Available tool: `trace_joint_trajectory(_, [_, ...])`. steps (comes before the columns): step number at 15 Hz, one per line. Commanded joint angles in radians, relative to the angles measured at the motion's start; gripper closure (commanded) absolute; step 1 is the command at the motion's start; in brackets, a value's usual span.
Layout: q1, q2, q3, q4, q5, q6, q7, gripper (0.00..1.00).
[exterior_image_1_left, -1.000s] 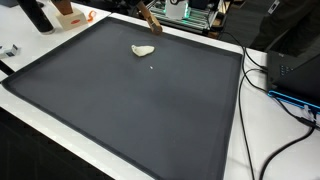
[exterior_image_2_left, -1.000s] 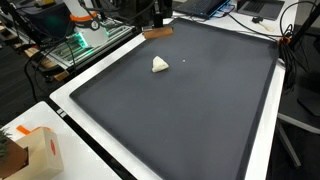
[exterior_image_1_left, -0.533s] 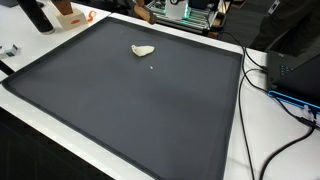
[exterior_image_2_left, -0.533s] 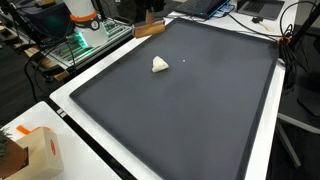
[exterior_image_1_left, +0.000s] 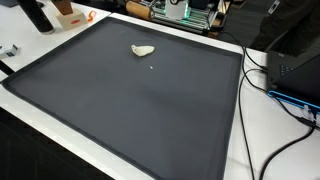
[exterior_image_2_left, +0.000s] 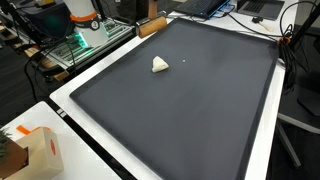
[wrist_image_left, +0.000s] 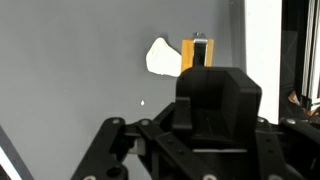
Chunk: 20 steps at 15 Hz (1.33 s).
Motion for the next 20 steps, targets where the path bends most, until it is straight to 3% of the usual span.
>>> trace_joint_trajectory(1, [0.015, -0.01, -0.012, -0.008, -0.003, 0.008, -0.006, 0.54])
trace_joint_trajectory(7, [0.018, -0.027, -0.013, -0.025, -0.003, 0.014, -0.014, 0.54])
trace_joint_trajectory(8, [0.018, -0.027, -0.013, -0.025, -0.003, 0.015, -0.014, 0.79])
trace_joint_trajectory(11, [0.031, 0.028, -0.018, -0.046, 0.019, 0.03, -0.098, 0.79])
trace_joint_trajectory(20, [0.023, 0.173, 0.006, -0.138, -0.026, 0.251, -0.236, 0.79])
